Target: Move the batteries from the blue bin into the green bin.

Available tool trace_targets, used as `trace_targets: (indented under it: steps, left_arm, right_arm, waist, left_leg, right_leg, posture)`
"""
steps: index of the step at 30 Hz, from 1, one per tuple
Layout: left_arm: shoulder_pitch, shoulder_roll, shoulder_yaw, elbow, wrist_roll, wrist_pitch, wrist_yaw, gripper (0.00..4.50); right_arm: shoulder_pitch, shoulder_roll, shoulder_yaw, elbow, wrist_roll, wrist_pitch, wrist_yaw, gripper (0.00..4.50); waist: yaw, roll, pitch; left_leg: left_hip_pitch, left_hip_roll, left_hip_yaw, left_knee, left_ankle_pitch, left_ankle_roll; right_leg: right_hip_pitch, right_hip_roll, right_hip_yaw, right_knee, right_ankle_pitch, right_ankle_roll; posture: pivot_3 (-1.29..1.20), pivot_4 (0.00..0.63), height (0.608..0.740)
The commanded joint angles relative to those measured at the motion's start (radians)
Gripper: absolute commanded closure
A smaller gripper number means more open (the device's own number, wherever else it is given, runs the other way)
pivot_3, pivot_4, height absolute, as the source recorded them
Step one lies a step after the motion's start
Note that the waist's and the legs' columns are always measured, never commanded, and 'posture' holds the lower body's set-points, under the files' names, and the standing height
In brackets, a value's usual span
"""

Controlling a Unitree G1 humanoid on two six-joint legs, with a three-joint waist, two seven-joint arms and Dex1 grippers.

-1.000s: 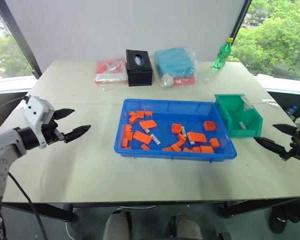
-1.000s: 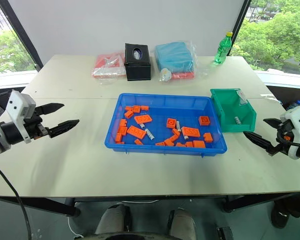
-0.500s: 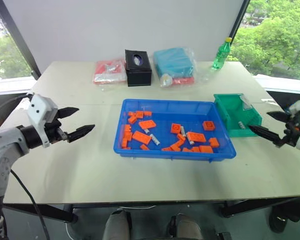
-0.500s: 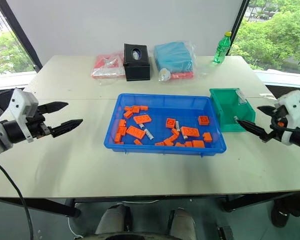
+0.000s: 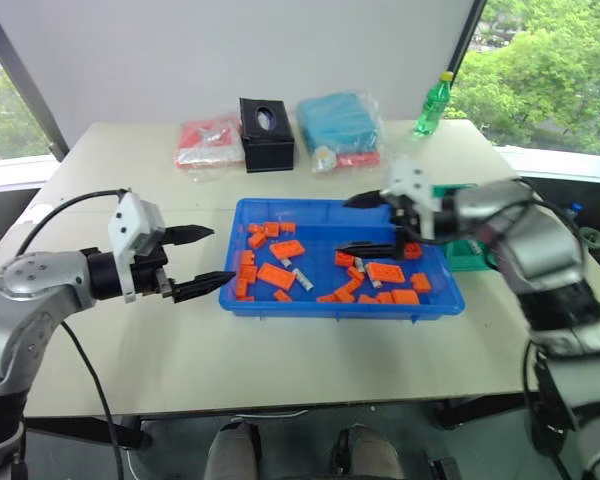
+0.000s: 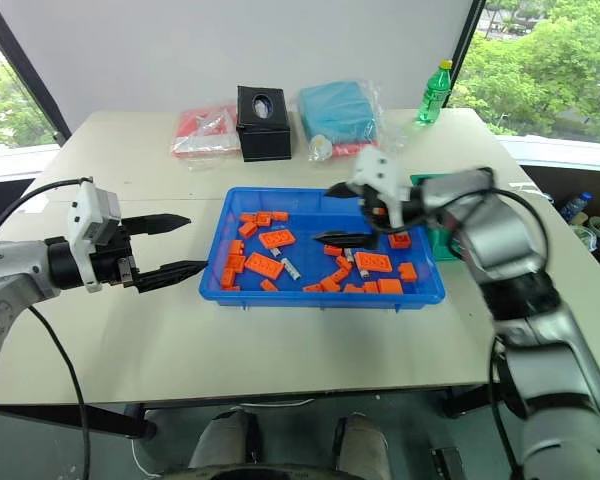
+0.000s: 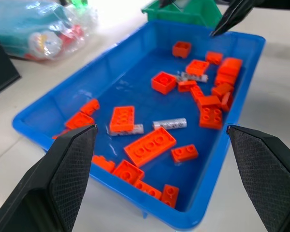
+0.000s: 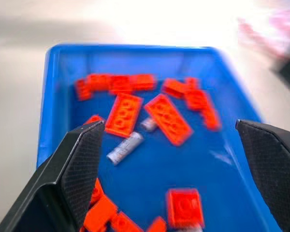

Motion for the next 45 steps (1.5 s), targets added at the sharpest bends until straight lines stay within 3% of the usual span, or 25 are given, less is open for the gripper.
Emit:
trace_targets:
  steps: [1,6,13,16,26,33,45]
  left_arm:
    - [0.007,0.019,0.018,-0.059,-0.030,0.010,-0.009,0.00]
    - [0.080,0.015,0.065,-0.135,-0.046,0.033,0.038,0.00]
    - [0.183,0.015,0.164,-0.240,-0.093,0.080,0.111,0.00]
    - [0.241,0.017,0.235,-0.289,-0.123,0.109,0.141,0.00]
    - [0.301,0.037,0.337,-0.337,-0.179,0.145,0.192,0.00]
    - [0.296,0.048,0.332,-0.330,-0.186,0.138,0.204,0.00]
    - [0.265,0.046,0.285,-0.325,-0.186,0.135,0.220,0.00]
  right_arm:
    - [-0.175,0.098,0.090,0.341,-0.131,-0.196,0.121,0.05]
    - [-0.330,0.266,0.152,0.799,-0.288,-0.456,0.119,0.05]
    - [-0.421,0.400,0.111,1.071,-0.406,-0.593,-0.090,0.05]
    - [-0.431,0.440,0.098,1.108,-0.445,-0.624,-0.190,0.05]
    - [-0.399,0.507,0.086,1.134,-0.547,-0.709,-0.289,0.05]
    - [-0.379,0.507,0.089,1.136,-0.592,-0.736,-0.293,0.05]
    - [-0.401,0.488,-0.052,1.123,-0.523,-0.573,-0.373,0.05]
  waist:
    - [-0.001,-0.001,-0.001]
    - [-0.008,-0.005,-0.003]
    - [-0.024,-0.003,-0.004]
    - [-0.025,0.000,-0.006]
    - [-0.021,0.002,-0.007]
    - [-0.022,0.003,-0.008]
    - [-0.023,0.004,-0.009]
  left_leg:
    - [-0.001,0.000,0.000,0.000,0.000,0.000]
    - [-0.001,0.000,0.013,0.003,0.000,0.000]
    - [-0.015,0.000,0.017,0.019,0.000,0.000]
    - [-0.015,0.000,0.017,0.019,-0.001,0.002]
    - [-0.015,0.000,0.018,0.020,-0.010,0.010]
    - [-0.016,0.001,0.017,0.033,-0.014,0.016]
    - [-0.017,0.000,0.017,0.035,-0.017,0.022]
  right_leg:
    - [0.000,0.000,-0.006,0.001,0.000,0.000]
    - [-0.013,0.013,-0.015,0.021,0.000,0.000]
    - [-0.027,0.012,-0.014,0.036,0.002,-0.004]
    - [-0.028,0.013,-0.014,0.036,0.002,-0.006]
    - [-0.029,0.015,-0.014,0.039,0.001,-0.008]
    - [-0.031,0.015,-0.014,0.057,0.001,-0.008]
    - [-0.035,0.015,-0.014,0.058,0.001,-0.009]
  posture:
    - [0.00,0.150,0.608]
    - [0.00,0.150,0.608]
    - [0.00,0.150,0.608]
    - [0.00,0.150,0.608]
    - [0.00,0.150,0.608]
    - [0.00,0.150,0.608]
    - [0.00,0.150,0.608]
